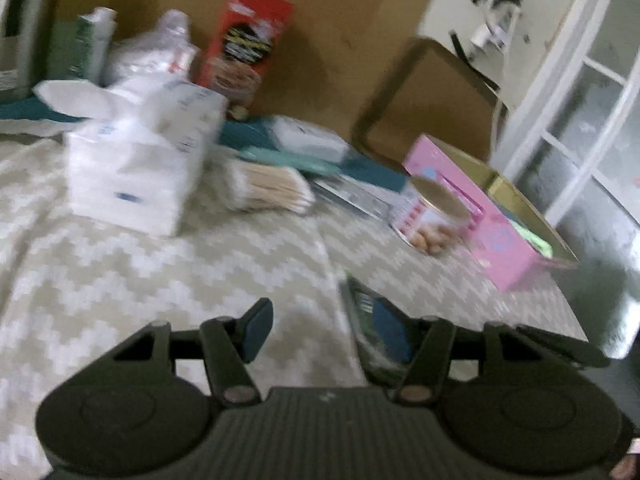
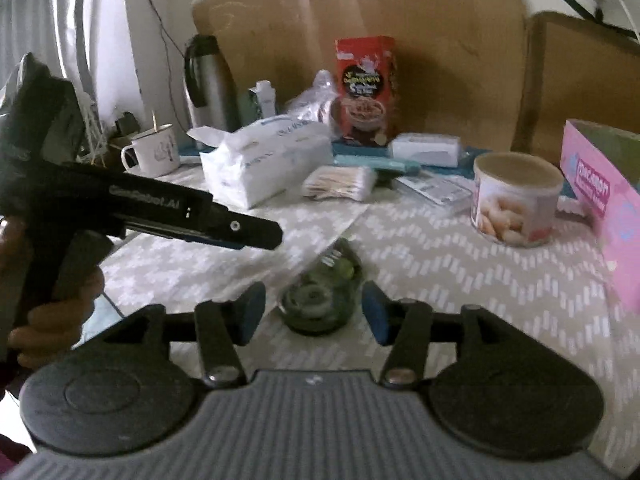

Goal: Organize soft objects
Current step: 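Grasp the tape roller with the left gripper and lift it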

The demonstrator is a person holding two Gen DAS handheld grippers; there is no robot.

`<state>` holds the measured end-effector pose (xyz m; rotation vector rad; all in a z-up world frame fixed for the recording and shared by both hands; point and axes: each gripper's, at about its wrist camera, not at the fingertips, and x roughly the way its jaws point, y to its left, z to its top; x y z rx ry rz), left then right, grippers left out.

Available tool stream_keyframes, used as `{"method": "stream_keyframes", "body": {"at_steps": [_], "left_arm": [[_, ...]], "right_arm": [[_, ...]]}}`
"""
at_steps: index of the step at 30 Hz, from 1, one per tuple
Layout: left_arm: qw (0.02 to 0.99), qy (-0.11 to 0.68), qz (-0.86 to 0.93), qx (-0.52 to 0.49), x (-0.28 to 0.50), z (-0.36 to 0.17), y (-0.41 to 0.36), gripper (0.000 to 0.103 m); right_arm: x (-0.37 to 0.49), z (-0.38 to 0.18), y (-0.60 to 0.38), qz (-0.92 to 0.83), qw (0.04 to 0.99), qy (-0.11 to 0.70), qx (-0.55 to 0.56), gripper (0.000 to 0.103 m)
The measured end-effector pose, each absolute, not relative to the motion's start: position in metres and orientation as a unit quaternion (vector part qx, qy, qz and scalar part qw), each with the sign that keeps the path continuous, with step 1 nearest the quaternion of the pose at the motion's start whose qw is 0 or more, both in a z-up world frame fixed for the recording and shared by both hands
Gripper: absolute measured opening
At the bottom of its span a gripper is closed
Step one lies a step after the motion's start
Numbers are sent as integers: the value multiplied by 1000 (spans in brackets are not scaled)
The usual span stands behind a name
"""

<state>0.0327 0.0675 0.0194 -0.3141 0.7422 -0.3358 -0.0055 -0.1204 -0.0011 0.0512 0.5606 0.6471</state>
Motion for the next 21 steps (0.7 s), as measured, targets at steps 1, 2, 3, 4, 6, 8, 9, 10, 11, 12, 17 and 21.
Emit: {"method": "stream_keyframes", "body": {"at_steps": [1,2,3,4,6,8,9,10,11,12,17,21], "left_arm": [[904,364,-170,-148,34,19,61,55],[901,372,-175,-140,37,18,52,55],[898,380,-177,-132,39,17,45,54],[895,388,-181,-126,40,15,38,52],[887,400,-196,-118,40,10,26,46],[896,394,-182,-90,37,11,15,47],[896,396,-179,-87,37,12,12,45],[896,395,-180,-91,38,14,11,45],[897,390,-186,-95,37,19,11,45],[898,384,-190,-95,37,23,9,45],[911,336,-230,-69,45,62,-26,45],[908,310,-278,-53,66,87,-75,45]], "right_arm": [[-4,-4,-122,311,910,274,26,62],[-4,-5,-121,312,908,277,27,63],[-4,-8,-119,314,906,281,25,64],[-4,-12,-118,315,905,285,19,64],[-5,-20,-116,314,905,288,-5,55],[-12,-23,-112,311,911,268,-42,48],[-14,-23,-112,316,911,262,-46,48],[-14,-23,-113,312,913,260,-47,48],[-13,-23,-116,312,913,259,-44,48],[-12,-23,-119,312,914,259,-37,47],[-20,-11,-141,281,935,214,-26,47],[-14,5,-175,231,956,178,-12,47]]}}
